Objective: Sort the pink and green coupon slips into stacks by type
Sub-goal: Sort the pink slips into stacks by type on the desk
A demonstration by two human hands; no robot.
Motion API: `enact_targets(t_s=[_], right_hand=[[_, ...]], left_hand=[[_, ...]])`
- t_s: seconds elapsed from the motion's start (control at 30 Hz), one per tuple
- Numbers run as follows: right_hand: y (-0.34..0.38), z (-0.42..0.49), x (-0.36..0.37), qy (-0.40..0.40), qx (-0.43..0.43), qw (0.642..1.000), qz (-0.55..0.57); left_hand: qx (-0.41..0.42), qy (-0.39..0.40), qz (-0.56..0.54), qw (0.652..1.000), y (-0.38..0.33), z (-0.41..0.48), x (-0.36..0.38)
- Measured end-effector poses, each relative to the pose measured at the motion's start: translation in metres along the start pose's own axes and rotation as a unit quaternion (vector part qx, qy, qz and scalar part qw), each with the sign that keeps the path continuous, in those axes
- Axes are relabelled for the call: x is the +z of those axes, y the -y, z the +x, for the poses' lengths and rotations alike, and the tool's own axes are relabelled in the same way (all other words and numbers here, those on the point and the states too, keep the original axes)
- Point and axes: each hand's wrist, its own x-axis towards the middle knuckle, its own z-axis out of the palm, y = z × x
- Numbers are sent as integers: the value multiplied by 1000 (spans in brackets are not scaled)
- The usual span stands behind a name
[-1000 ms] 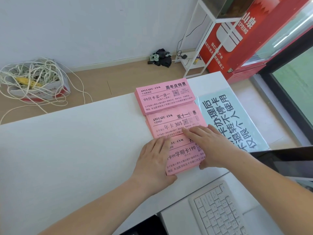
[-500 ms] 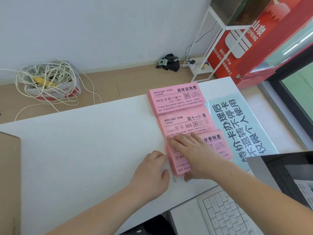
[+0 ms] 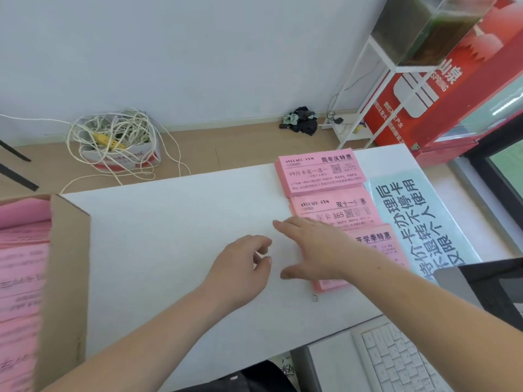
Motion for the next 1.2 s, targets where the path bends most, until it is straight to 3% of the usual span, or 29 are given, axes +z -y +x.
enact_targets(t_s=[0.3,0.5,0.6,0.73,0.83,0.93,1.03,1.2], right_hand=[[163,65,-39,-109,-6,971,212],[302,85,-48,-186,-98,922,326],[354,92,-37,-219,-161,924,268],[392,106,-9,-174,-195,947,188],[400,108,15,-136,-201,957,161],[398,105,34,-202,-173,960,91],[398,104,39,-279,-160,939,122],[398,111,40,-288,-126,947,71]], left_hand=[[-30,-102,-38,994,55,-93,-161],[-101,-222,-73,967,140,-199,-268],[-137,-244,-22,960,193,-236,-288],[-95,-92,96,987,227,-259,-287],[-45,-21,195,980,239,-259,-283],[-18,-45,205,978,250,-255,-282],[-1,-103,183,978,255,-250,-285],[14,-195,184,963,263,-247,-276]])
